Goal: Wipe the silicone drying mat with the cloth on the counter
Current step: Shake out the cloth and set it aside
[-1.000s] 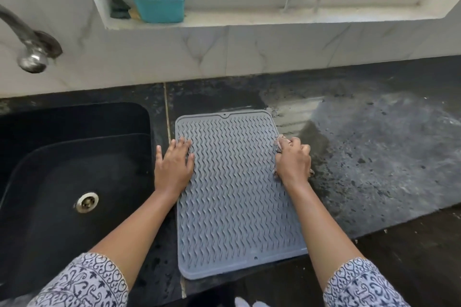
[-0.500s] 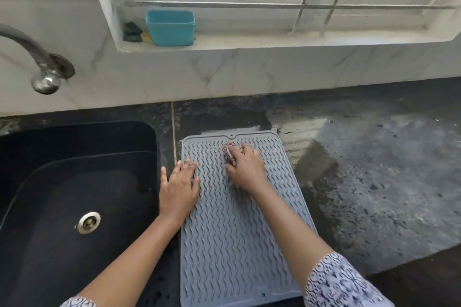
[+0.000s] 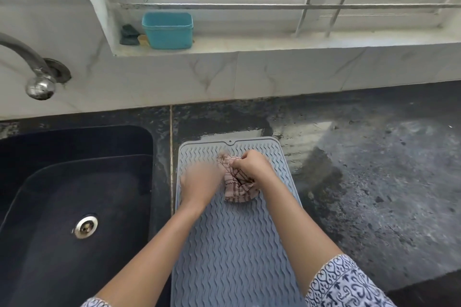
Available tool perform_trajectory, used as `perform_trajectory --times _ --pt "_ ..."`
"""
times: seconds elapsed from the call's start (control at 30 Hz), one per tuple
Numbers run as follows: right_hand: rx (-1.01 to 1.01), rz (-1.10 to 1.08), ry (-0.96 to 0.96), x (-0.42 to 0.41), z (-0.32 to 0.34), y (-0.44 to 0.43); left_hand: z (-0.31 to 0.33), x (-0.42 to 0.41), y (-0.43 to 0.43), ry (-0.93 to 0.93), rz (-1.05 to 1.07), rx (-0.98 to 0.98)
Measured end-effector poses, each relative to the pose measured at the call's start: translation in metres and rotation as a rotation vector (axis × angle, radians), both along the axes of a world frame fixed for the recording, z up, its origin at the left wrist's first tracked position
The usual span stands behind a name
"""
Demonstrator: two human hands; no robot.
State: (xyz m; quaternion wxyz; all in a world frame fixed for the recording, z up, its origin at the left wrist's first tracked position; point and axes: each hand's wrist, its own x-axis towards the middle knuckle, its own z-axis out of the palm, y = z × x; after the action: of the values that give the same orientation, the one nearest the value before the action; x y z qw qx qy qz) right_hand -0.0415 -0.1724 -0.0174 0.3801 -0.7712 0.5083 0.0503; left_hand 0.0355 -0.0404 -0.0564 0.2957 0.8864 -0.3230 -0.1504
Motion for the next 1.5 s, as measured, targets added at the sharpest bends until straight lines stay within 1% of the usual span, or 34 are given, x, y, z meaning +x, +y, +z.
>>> perform_trajectory --times 0.1,0.17,0.23,0.3,0.37,0.43,0.47,0.53,0.57,0.6,0.7,0.77,0.83,0.93,1.0,1.1,1.17,1.2,1.23,1.27,1.33,1.37,1.43,1.5 --pt "0.278 -0.093 -0.107 -0.007 0.001 -0.007 -0.003 -0.001 0.001 0.124 0.020 -0.067" --pt "0.401 -0.120 -0.204 -0.014 0.003 -0.008 0.000 -0.004 0.002 0.207 0.013 -0.118" --pt "0.441 -0.106 -0.331 -0.021 0.007 -0.006 0.004 -0.005 0.003 0.316 0.030 -0.208" --pt "0.463 -0.086 -0.460 -0.030 0.012 -0.005 0.010 -0.006 0.003 0.433 0.061 -0.352" --pt "0.477 0.010 -0.536 -0.040 0.017 -0.008 0.023 -0.002 0.002 0.534 0.035 -0.486" --pt "0.512 0.144 -0.578 -0.049 0.025 -0.013 0.037 0.008 -0.002 0.664 -0.112 -0.555" --pt "0.518 0.200 -0.588 -0.052 0.030 -0.014 0.044 0.013 -0.004 0.722 -0.216 -0.554" --pt "0.469 0.270 -0.605 -0.052 0.042 -0.016 0.057 0.020 -0.009 0.791 -0.396 -0.508" --pt "0.420 0.284 -0.621 -0.052 0.048 -0.017 0.062 0.021 -0.012 0.810 -0.430 -0.507" --pt "0.360 0.290 -0.634 -0.051 0.054 -0.018 0.066 0.021 -0.015 0.802 -0.423 -0.536" --pt "0.128 0.298 -0.647 -0.050 0.069 -0.020 0.073 0.019 -0.022 0.697 -0.292 -0.680" --pt "0.055 0.302 -0.693 -0.050 0.079 -0.020 0.075 0.020 -0.025 0.683 -0.253 -0.750" --pt "0.124 0.300 -0.812 -0.048 0.086 -0.018 0.079 0.020 -0.029 0.748 -0.242 -0.814" --pt "0.347 0.287 -0.953 -0.046 0.087 -0.020 0.089 0.021 -0.034 0.989 -0.273 -0.852" --pt "0.468 0.293 -0.982 -0.046 0.084 -0.024 0.093 0.021 -0.035 1.104 -0.324 -0.822" --pt "0.547 0.331 -0.986 -0.049 0.082 -0.030 0.093 0.021 -0.032 1.176 -0.339 -0.750" --pt "0.571 0.359 -0.976 -0.051 0.080 -0.033 0.093 0.017 -0.032 1.149 -0.293 -0.742" --pt "0.590 0.365 -0.969 -0.052 0.078 -0.034 0.093 0.014 -0.033 1.079 -0.250 -0.759" --pt "0.621 0.356 -0.963 -0.054 0.076 -0.035 0.092 0.010 -0.034 0.956 -0.204 -0.781" --pt "0.658 0.323 -0.958 -0.055 0.073 -0.036 0.093 0.006 -0.035 0.794 -0.172 -0.799" --pt "0.699 0.220 -0.946 -0.056 0.067 -0.034 0.094 -0.001 -0.036 0.463 -0.164 -0.795" --pt "0.693 0.172 -0.922 -0.056 0.064 -0.031 0.096 -0.003 -0.036 0.335 -0.176 -0.778" --pt "0.647 0.119 -0.822 -0.055 0.062 -0.022 0.102 -0.004 -0.036 0.169 -0.215 -0.724" --pt "0.587 0.112 -0.721 -0.051 0.065 -0.012 0.106 -0.005 -0.039 0.093 -0.252 -0.666"
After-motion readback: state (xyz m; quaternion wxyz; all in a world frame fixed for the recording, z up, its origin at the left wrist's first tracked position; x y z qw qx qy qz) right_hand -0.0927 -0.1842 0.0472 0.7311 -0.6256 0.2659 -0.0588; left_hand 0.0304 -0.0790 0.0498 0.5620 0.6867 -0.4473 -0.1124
